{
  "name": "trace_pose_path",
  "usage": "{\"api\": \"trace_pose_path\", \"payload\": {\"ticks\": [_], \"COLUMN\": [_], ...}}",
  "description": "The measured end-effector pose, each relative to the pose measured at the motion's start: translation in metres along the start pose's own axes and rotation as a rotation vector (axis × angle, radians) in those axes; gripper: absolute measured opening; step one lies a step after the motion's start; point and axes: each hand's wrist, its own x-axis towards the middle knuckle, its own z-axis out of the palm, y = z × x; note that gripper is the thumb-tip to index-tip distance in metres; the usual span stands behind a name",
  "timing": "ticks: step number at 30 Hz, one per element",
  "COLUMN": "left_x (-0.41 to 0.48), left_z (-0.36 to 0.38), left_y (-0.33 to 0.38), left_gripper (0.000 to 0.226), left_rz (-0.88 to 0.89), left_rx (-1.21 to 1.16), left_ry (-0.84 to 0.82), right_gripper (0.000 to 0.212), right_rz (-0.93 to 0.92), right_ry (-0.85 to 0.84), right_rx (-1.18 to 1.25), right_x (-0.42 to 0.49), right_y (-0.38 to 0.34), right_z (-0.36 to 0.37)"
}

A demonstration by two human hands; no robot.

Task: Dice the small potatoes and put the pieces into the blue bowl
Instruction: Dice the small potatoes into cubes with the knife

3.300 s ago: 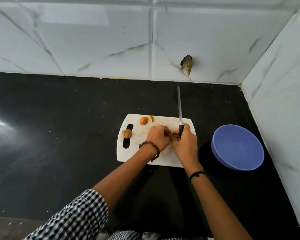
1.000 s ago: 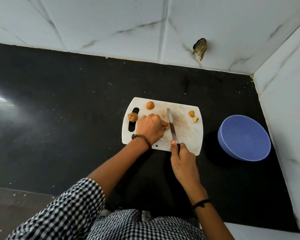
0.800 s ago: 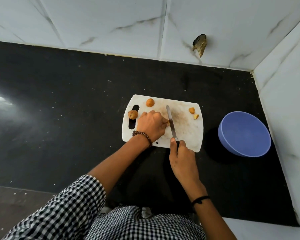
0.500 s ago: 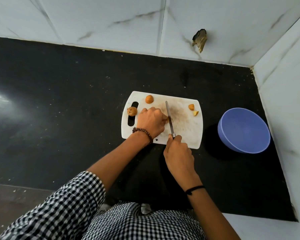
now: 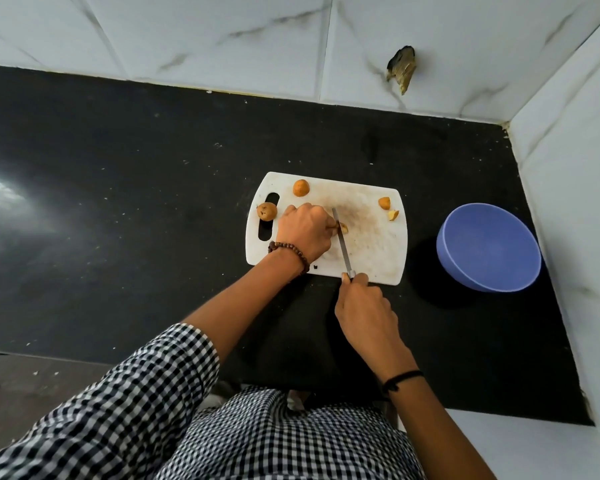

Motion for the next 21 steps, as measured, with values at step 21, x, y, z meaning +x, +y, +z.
{"api": "trace_pose_path", "payload": {"ticks": [21], "left_x": [-0.001], "left_z": [0.006], "left_y": [-0.008], "left_gripper": [0.022], "left_rz": [0.092], "left_rx": [0.058], "left_ry": [-0.022], "right_gripper": [0.047], "right_rz": [0.011], "right_ry": [-0.036], "right_rx": [0.315], "right_x": [-0.030], "right_y": [0.042], "right_z": [-0.027]}}
